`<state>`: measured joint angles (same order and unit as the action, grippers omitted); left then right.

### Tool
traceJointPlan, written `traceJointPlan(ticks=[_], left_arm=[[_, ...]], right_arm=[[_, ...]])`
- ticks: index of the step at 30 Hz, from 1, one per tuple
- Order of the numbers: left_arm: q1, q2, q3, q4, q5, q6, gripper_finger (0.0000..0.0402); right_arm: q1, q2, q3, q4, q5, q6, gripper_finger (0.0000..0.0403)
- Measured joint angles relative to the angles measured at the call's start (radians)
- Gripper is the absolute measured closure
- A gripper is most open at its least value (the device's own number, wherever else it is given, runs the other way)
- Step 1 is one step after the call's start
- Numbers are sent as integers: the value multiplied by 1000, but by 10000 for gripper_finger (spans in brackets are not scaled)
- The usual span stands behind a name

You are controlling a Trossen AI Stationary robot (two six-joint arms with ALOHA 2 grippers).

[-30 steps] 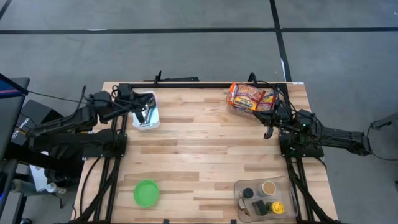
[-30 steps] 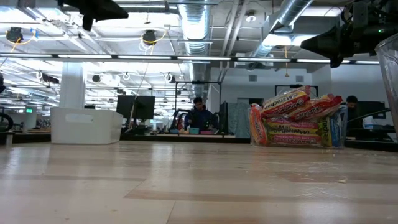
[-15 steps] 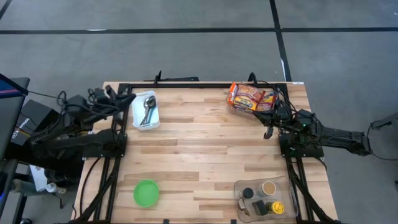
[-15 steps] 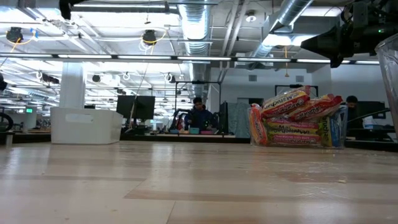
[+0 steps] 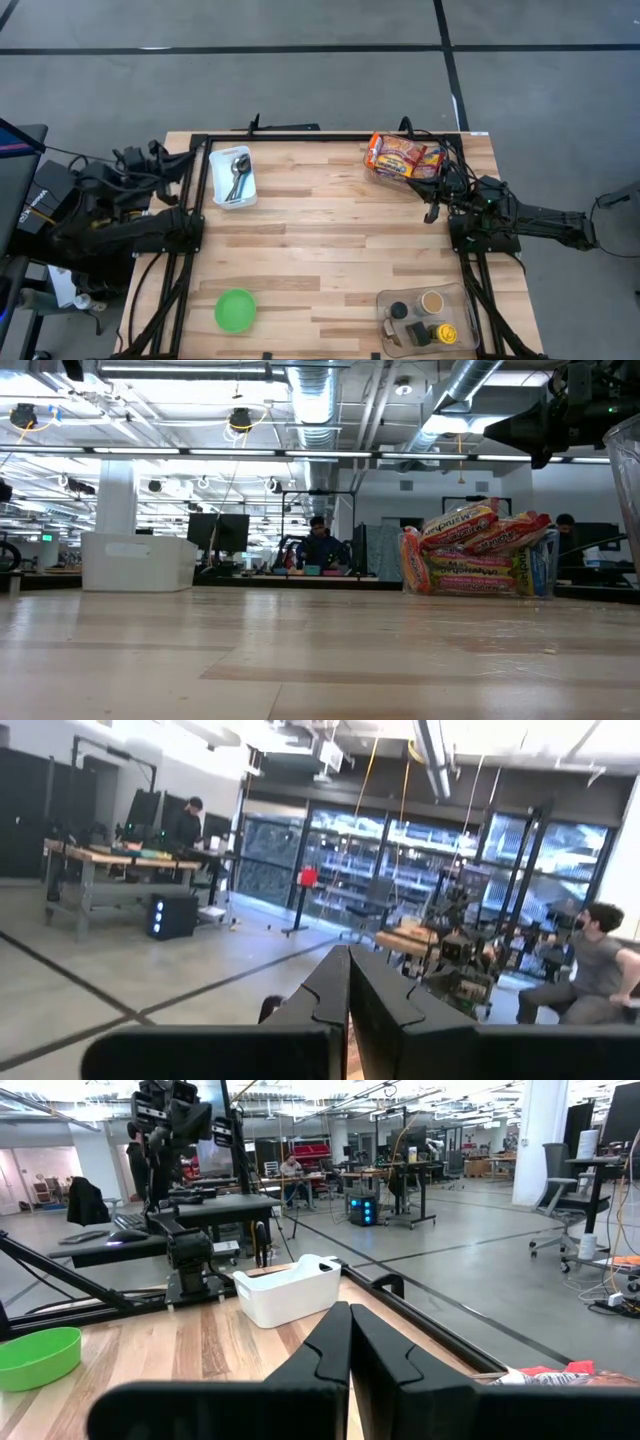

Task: Pick & Place Food Item
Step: Return to Home Position

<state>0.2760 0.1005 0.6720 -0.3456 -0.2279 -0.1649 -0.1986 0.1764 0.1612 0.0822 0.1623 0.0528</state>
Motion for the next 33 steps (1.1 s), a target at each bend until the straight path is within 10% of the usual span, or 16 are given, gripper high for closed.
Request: traceJointPlan(ticks=[19,33], left_arm=[[0,-97,-6,-49,-12,4,400],[0,-93,-419,395,-10,-64,400]], right_arm=[[0,0,0,0,0,0,403],[0,0,0,0,0,0,403]])
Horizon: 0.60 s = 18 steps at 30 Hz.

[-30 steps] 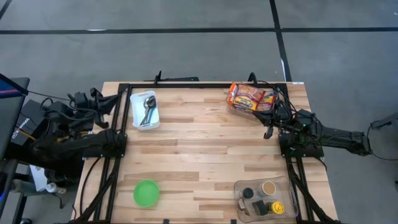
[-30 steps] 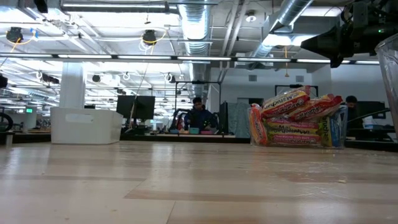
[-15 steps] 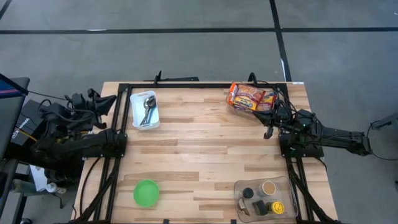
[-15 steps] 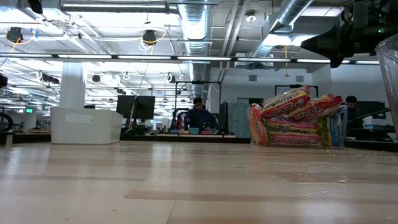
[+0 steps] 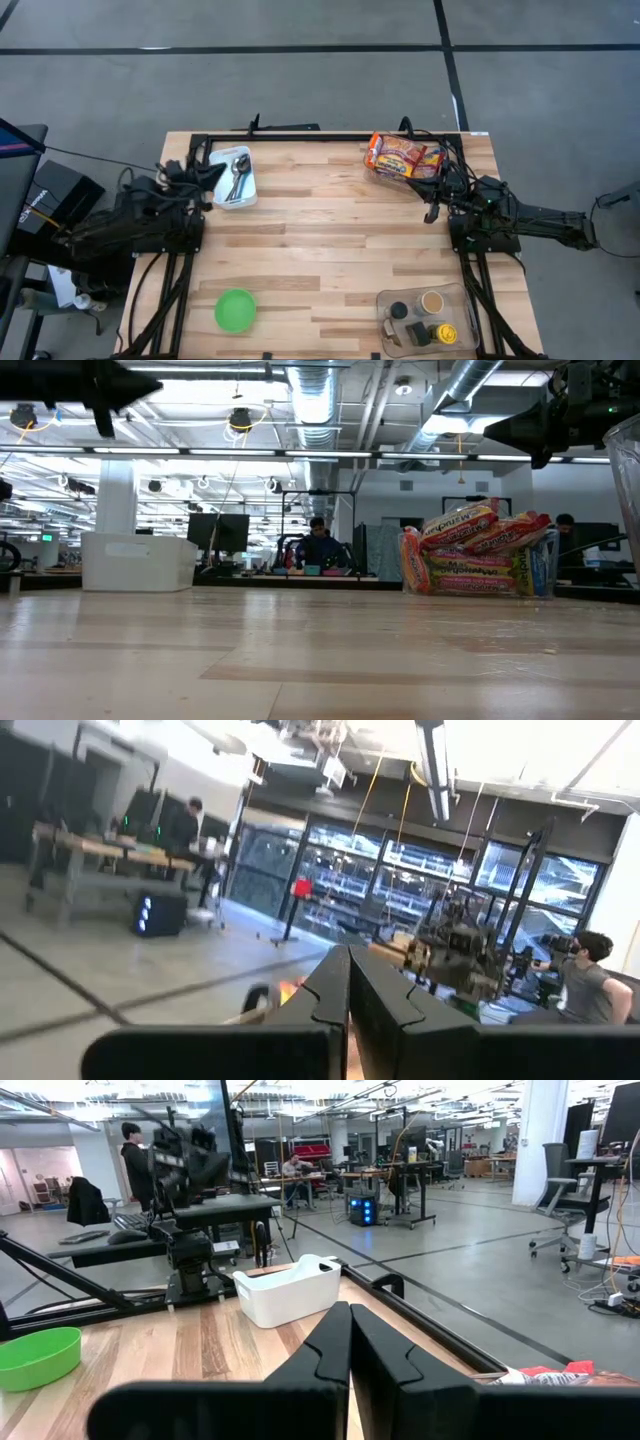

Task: Pick & Place Food Item
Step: Return to Home Position

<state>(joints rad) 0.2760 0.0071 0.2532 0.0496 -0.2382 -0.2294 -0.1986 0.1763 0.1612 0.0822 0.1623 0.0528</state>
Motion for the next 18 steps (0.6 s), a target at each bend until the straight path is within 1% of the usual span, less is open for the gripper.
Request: traceJointPlan(ticks=[6,10,12,18], left_arm=[[0,0,-161,130,0,-65,400],[0,1,-230,168,0,-75,400],[0,1,-247,164,0,-79,400],[0,23,-247,145,0,-63,400]], right_arm=[[0,0,0,0,0,0,403],[0,0,0,0,0,0,403],[0,0,0,0,0,0,403],[0,0,0,0,0,0,403]])
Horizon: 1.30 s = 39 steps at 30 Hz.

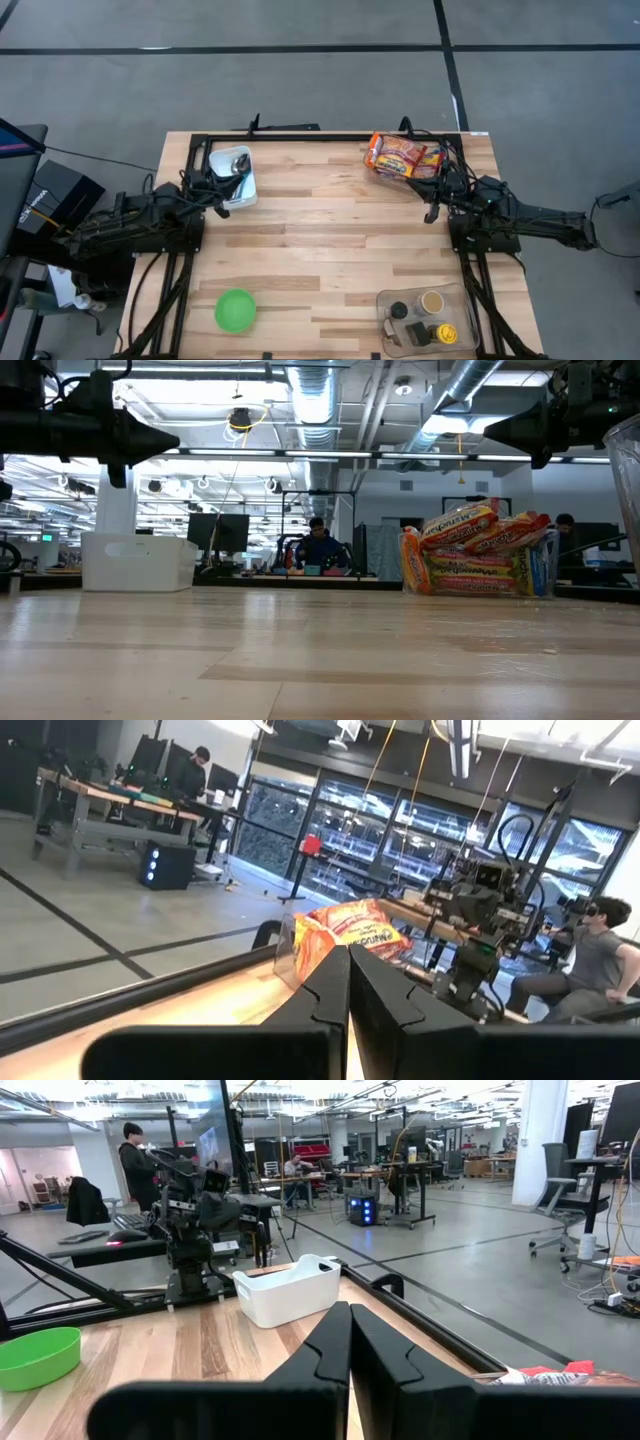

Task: Pick & Place Food Item
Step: Return to Home Position

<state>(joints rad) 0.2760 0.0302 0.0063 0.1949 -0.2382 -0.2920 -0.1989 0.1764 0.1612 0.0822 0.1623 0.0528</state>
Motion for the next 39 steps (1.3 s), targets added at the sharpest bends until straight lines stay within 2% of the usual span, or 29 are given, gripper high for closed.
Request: traceJointPlan(ticks=[22,39], left_arm=[[0,187,0,0,0,-1,400],[0,228,0,0,0,-1,400]], right_arm=[[0,0,0,0,0,0,403],[0,0,0,10,0,13,403]])
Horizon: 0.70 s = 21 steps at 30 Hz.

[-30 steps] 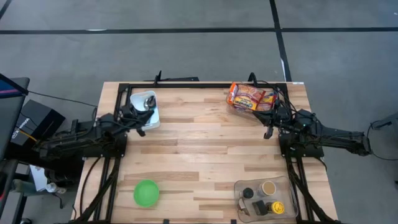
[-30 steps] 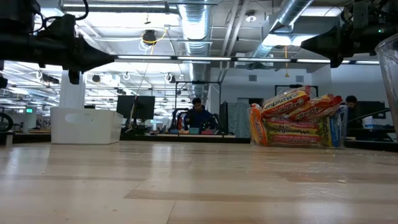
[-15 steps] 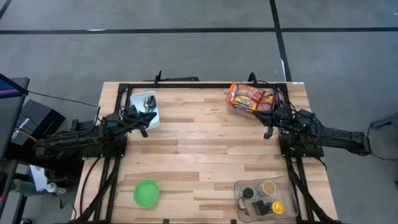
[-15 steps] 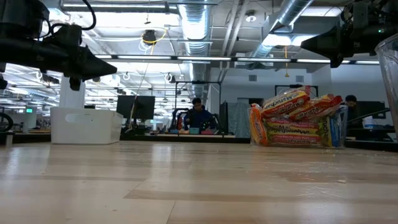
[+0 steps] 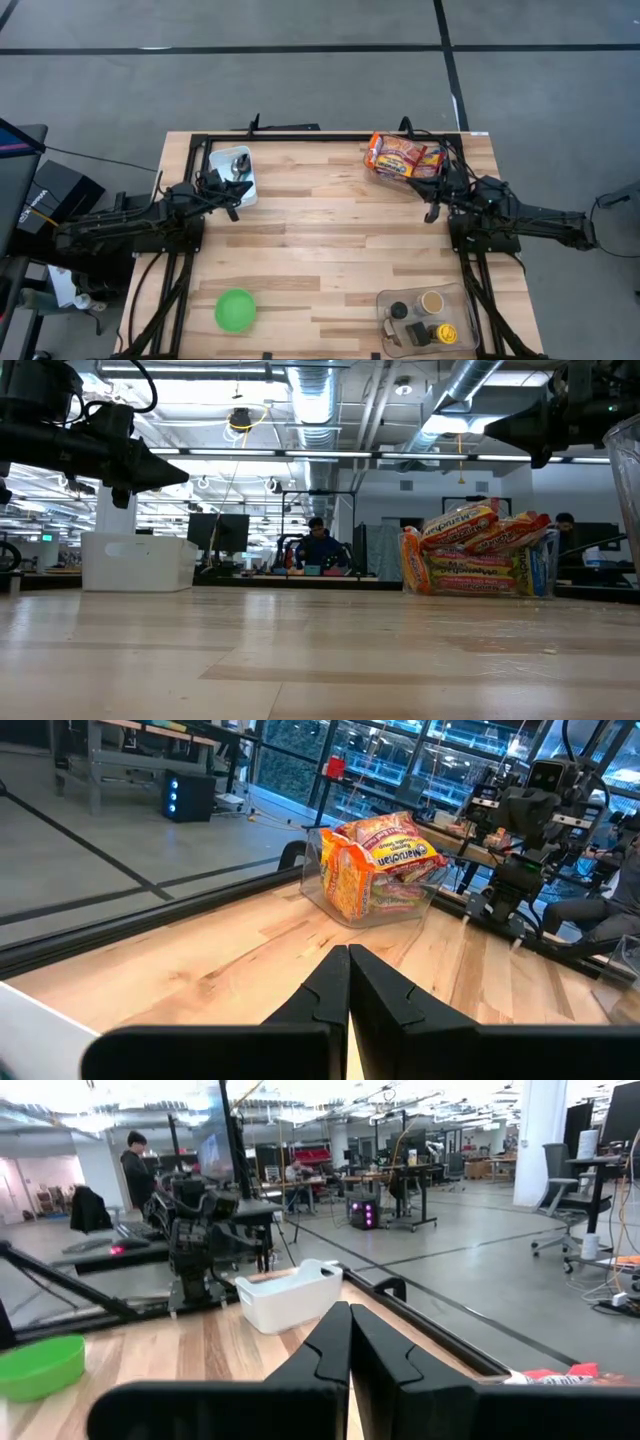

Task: Pick & Place Food Item
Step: Return to Home Position

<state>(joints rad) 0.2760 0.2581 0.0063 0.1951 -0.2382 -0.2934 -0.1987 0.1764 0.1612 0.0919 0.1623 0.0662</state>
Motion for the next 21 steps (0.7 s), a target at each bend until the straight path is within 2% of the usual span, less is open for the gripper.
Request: traceJointPlan(ticks=[4,9,18,21], left_arm=[[0,0,0,0,0,0,400],[0,0,0,0,0,0,400],[0,0,0,0,0,0,400],[0,0,0,0,0,0,400]], right_arm=[[0,-11,0,-11,-10,-21,403],[3,-51,0,-47,-90,-38,403],[3,-174,0,-120,-94,-74,403],[2,-174,0,-112,-94,-80,403]])
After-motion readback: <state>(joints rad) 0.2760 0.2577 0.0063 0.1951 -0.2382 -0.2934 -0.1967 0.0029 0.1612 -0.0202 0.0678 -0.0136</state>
